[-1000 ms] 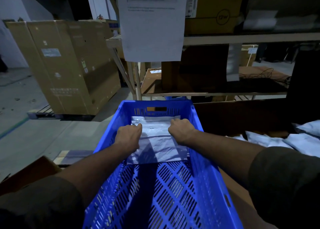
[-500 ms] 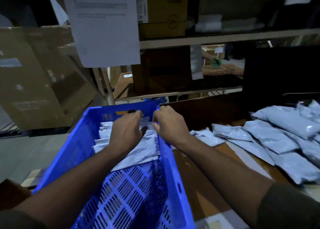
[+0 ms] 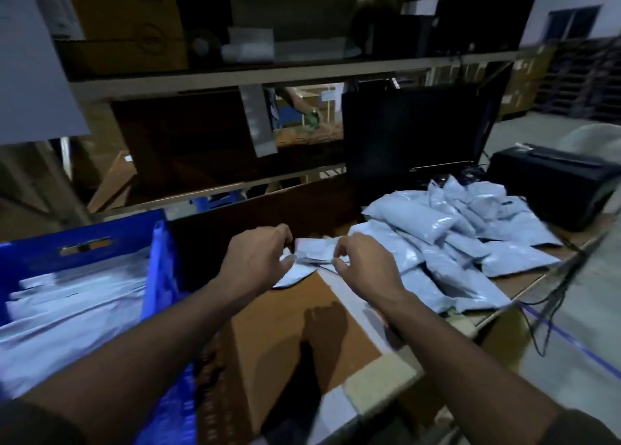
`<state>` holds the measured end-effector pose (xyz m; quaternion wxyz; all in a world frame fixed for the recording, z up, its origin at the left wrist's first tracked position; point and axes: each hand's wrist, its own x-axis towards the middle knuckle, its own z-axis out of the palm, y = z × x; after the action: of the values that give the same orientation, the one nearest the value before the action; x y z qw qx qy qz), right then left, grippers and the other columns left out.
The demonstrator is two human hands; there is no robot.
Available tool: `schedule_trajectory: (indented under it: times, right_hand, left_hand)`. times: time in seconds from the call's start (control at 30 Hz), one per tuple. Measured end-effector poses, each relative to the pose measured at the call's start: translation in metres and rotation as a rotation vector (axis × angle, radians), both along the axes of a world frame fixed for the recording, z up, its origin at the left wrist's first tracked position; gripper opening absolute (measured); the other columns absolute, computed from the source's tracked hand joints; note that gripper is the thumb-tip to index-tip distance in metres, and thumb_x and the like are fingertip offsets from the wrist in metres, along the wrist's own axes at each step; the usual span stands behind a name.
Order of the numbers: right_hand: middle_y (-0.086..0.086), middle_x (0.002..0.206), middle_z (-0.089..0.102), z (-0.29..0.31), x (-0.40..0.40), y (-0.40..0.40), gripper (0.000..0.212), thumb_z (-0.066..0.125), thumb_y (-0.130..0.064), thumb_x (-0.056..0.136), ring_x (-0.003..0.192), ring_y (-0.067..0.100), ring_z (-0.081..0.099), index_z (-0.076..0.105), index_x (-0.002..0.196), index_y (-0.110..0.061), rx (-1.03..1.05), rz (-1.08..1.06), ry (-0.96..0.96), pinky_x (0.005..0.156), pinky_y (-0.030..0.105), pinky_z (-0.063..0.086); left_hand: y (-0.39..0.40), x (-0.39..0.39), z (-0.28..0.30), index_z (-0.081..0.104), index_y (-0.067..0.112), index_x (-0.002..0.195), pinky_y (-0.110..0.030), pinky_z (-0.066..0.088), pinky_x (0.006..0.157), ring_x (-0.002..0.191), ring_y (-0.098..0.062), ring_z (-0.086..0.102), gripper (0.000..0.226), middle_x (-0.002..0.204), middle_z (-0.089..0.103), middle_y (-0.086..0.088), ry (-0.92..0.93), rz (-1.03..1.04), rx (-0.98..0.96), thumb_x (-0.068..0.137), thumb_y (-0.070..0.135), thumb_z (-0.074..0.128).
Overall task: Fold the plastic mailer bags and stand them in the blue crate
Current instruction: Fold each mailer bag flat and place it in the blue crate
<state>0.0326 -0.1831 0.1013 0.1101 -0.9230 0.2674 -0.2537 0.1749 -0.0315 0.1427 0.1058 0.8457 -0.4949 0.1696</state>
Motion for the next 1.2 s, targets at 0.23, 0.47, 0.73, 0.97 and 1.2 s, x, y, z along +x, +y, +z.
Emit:
schedule_trajectory:
  times: [0.23, 0.47, 0.73, 0.97, 1.2]
  right_hand:
    - [-0.001, 0.106, 0.057, -0.031, -0.044, -0.1, 0.018, 0.061, -0.03, 0.093, 0.104, 0.021, 0.053, 0.063, 0.108, -0.02, 0.05, -0.082, 0.116, 0.07, 0.033, 0.044]
    - [0.007, 0.121, 0.051, -0.064, -0.038, -0.137, 0.049, 0.071, -0.047, 0.085, 0.117, 0.027, 0.047, 0.053, 0.118, -0.016, -0.058, -0.003, 0.312, 0.091, 0.037, 0.045]
    - [0.006, 0.085, 0.062, -0.068, -0.028, -0.137, 0.013, 0.072, -0.015, 0.08, 0.08, 0.028, 0.061, 0.062, 0.088, -0.016, -0.096, -0.053, 0.267, 0.059, 0.033, 0.034]
    - [0.006, 0.09, 0.065, -0.037, -0.035, -0.111, 0.024, 0.05, -0.006, 0.089, 0.082, 0.029, 0.06, 0.066, 0.105, -0.014, -0.036, 0.137, -0.068, 0.059, 0.037, 0.039]
    - [0.002, 0.101, 0.067, -0.065, -0.042, -0.05, 0.026, 0.059, -0.009, 0.088, 0.095, 0.025, 0.062, 0.065, 0.111, -0.02, 0.02, 0.432, 0.039, 0.073, 0.038, 0.047]
  left_hand:
    - [-0.1, -0.035, -0.042, 0.06, 0.029, 0.121, -0.035, 0.056, 0.075, 0.09, -0.017, 0.066, 0.037, 0.099, 0.071, 0.008, 0.084, 0.023, 0.071, 0.09, 0.048, 0.066]
    - [-0.142, -0.062, -0.087, 0.057, 0.024, 0.13, -0.033, 0.052, 0.08, 0.103, -0.018, 0.065, 0.043, 0.11, 0.071, 0.005, 0.257, 0.154, 0.048, 0.093, 0.045, 0.064]
    - [-0.132, -0.081, -0.101, 0.058, 0.03, 0.128, -0.027, 0.045, 0.067, 0.096, -0.013, 0.066, 0.038, 0.108, 0.072, 0.009, 0.341, 0.268, 0.004, 0.095, 0.048, 0.062]
    - [-0.09, -0.049, -0.088, 0.061, 0.031, 0.108, -0.045, 0.058, 0.086, 0.092, -0.025, 0.071, 0.07, 0.101, 0.074, 0.0, 0.908, 0.563, -0.523, 0.079, 0.09, 0.038]
    - [-0.022, -0.051, -0.099, 0.064, 0.006, 0.108, -0.037, 0.062, 0.063, 0.087, -0.026, 0.069, 0.022, 0.114, 0.068, -0.019, 1.302, 0.678, -0.851, 0.093, 0.019, 0.074]
